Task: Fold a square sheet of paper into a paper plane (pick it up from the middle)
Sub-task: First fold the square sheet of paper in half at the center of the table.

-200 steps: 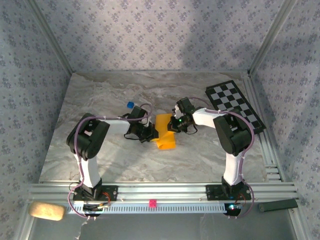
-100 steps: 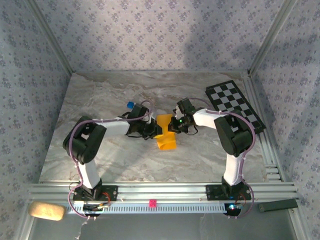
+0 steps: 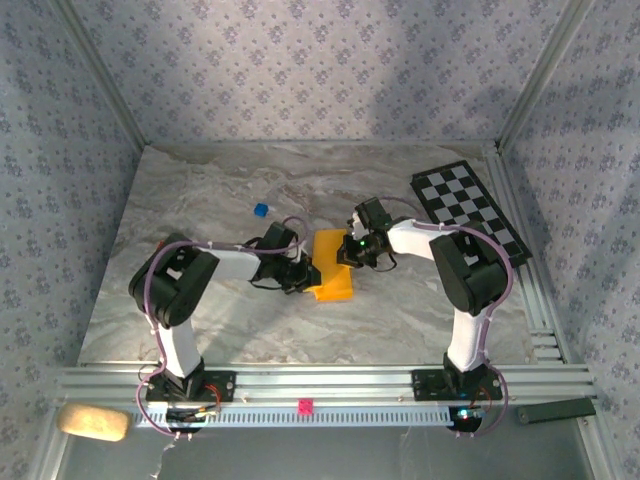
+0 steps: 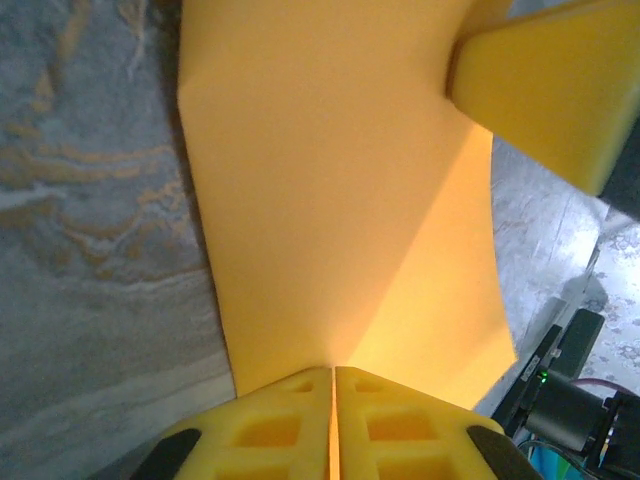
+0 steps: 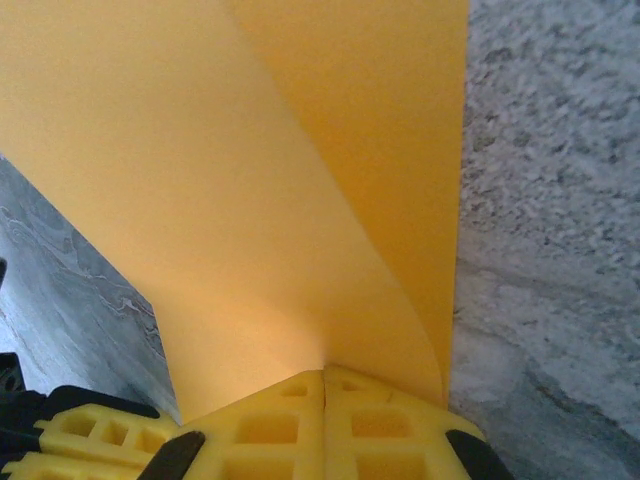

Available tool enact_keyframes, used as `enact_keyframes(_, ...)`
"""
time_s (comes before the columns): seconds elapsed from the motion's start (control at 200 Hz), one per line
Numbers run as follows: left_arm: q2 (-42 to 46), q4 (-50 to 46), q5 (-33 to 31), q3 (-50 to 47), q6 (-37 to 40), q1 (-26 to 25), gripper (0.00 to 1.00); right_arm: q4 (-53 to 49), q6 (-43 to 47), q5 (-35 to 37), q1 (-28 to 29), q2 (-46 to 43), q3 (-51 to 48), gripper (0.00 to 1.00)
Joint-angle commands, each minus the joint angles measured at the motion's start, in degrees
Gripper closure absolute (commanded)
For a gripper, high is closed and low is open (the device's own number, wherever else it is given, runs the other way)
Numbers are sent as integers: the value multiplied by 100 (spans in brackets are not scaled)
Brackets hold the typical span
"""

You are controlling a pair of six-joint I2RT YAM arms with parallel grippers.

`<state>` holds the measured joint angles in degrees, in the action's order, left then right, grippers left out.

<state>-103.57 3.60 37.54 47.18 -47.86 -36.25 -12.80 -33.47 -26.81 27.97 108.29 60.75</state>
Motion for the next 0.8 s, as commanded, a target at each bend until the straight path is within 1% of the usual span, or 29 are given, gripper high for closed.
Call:
enact_keyframes(0.0, 341, -509, -57, -35, 69, -112, 88, -839, -52, 668, 19, 245, -362, 100)
enact_keyframes(0.145, 421, 127, 277, -146, -152, -143, 86, -824, -66, 655, 18, 263, -367, 100)
enact_keyframes(0.37, 127, 285, 274, -241, -165, -143, 85, -795, -69, 658, 31, 255, -393, 100)
enact_keyframes(0.465, 0, 41, 267, -262, 7, -138, 86, -773, -66, 659, 33, 250, -422, 100)
enact_keyframes(0.54, -58, -403, 234, -265, 332, -141, 91, -769, -75, 633, 33, 306, -416, 100)
enact_keyframes(0.625, 18, -847, 32, -303, 559, -142, 97, -815, -39, 662, 33, 324, -379, 100)
enact_keyframes(0.8, 74, -1226, -81, -247, 758, -143, 100, -882, -8, 757, 4, 316, -377, 100)
